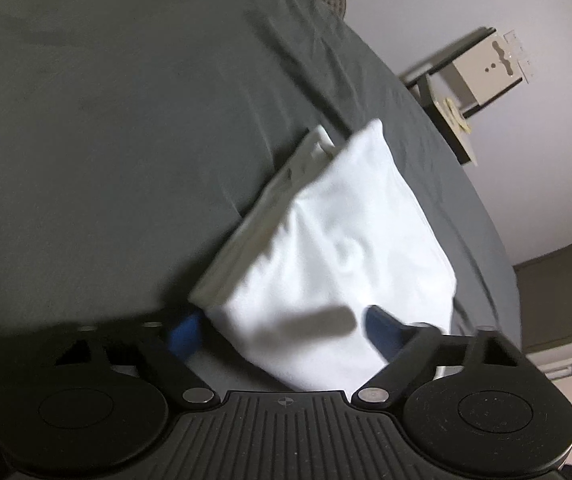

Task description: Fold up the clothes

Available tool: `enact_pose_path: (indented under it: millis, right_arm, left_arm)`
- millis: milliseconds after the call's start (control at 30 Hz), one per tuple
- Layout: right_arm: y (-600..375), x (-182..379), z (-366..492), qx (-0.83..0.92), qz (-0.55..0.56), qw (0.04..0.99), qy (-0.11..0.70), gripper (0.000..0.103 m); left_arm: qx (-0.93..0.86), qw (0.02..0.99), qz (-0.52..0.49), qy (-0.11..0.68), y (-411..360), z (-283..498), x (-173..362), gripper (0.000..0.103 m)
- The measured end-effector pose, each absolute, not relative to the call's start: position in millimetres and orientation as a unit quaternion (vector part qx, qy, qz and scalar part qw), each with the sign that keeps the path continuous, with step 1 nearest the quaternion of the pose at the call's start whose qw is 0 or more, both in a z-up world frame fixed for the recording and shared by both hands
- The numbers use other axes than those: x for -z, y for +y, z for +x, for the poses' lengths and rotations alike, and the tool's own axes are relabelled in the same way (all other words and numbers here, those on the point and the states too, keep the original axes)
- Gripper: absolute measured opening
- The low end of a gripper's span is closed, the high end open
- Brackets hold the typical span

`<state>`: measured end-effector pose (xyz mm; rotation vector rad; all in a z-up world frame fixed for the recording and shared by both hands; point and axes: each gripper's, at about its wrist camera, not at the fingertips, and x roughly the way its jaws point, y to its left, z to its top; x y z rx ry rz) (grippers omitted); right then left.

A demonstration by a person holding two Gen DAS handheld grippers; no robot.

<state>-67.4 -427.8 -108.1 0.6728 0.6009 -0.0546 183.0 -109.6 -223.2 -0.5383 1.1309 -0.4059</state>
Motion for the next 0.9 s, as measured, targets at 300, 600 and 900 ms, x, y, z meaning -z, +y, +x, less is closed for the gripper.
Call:
enact_pose_path:
  millis: [300,600,900]
  right_arm:
    - [-469.0,154.2,-13.4,0.01,0.453,0.837,0.307,0.064]
    - [-475.3,177.5,35.8,-0.002,0.499,0.815,0.295,0.039]
    - [-471.8,162.9,26.8,-0.02,0.492,0.831,0.259,0.017]
  left_arm:
    - [0.148,0.812,-0.252,0.505,-91.8,182.1,220.6,0.035]
    - [0.148,0.82,-0.25,0.492,-91.9,178.2,221.1,0.01]
    - [0.192,0.893,-0.087,0.398,-136.8,142.4,169.8,0.008]
